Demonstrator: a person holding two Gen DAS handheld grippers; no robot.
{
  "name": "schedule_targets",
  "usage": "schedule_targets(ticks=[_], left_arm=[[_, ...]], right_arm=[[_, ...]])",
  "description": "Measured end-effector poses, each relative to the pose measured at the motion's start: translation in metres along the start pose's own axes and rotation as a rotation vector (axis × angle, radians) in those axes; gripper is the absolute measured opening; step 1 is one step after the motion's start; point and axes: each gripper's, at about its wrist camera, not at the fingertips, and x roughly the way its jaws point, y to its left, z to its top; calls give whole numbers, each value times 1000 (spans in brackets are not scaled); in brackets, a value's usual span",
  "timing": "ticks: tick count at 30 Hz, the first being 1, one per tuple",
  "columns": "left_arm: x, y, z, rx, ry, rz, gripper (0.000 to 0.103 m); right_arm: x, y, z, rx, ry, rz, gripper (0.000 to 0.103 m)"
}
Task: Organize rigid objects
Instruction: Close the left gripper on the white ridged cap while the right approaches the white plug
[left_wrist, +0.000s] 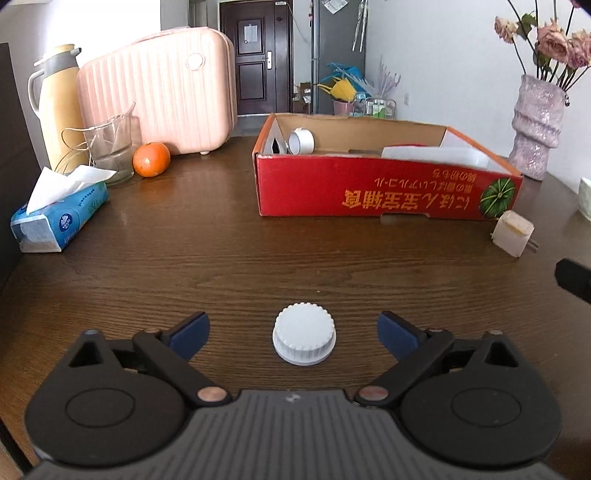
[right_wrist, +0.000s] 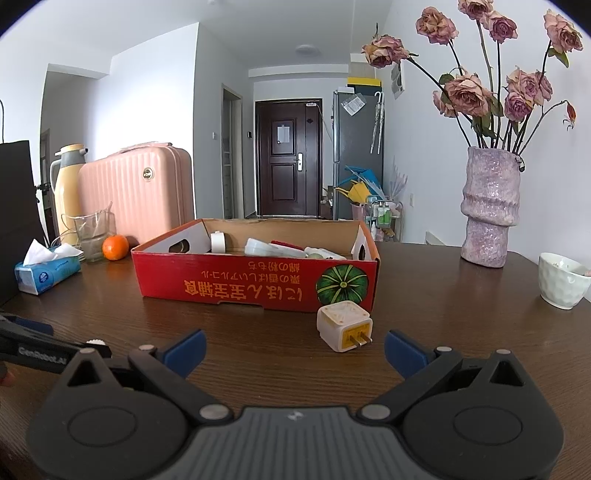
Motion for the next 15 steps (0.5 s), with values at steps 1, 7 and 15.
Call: schedule_targets(ticks=[1, 7, 15], left_arm=[[2, 0, 0, 1, 5, 2, 90], [10, 0, -2, 2, 39, -35, 45], [4, -2, -1, 12, 6, -51, 40]], right_arm=[[0, 0, 0, 0, 0, 0, 103], [0, 0, 0, 0, 0, 2, 103], [2, 1, -1, 1, 4, 3, 103]])
